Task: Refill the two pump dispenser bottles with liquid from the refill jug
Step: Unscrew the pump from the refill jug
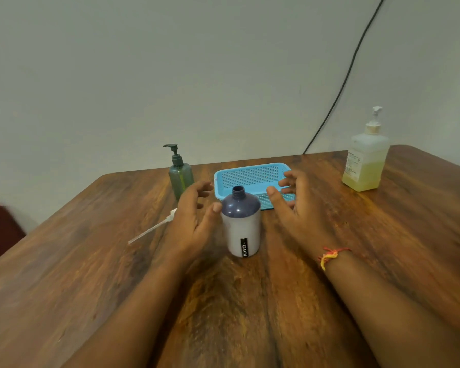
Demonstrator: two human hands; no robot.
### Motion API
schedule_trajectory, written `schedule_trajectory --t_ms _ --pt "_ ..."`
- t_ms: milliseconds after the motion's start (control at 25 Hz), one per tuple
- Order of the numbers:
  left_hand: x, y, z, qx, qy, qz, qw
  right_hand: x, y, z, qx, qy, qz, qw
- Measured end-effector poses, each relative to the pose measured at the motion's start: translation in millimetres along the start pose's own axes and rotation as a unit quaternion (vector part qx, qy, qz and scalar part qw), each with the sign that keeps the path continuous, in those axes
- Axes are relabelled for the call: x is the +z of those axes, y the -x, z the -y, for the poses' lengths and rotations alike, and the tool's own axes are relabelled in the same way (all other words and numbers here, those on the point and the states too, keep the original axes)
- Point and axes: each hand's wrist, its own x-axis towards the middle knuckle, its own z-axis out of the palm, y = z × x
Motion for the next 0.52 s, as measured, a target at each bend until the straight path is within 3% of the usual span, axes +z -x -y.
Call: schedule_trajectory --t_ms 120,200,280,520 --pt "10 6 -3 0.001 0.027 0.062 0.998 -28 -20 -25 0.07 0.122 -0.188 0.972" --pt "14 6 -3 0.004 0.038 0.063 0.997 -52 -32 -50 0.176 0.169 -0.258 0.935" --pt "16 6 1 -0.001 0.045 0.061 0.997 -72 -41 -79 0.251 0.184 -0.265 0.913" --pt "18 8 14 -0.019 0.042 0.078 0.996 -95 -79 -131 0.251 0.181 -0.233 0.922"
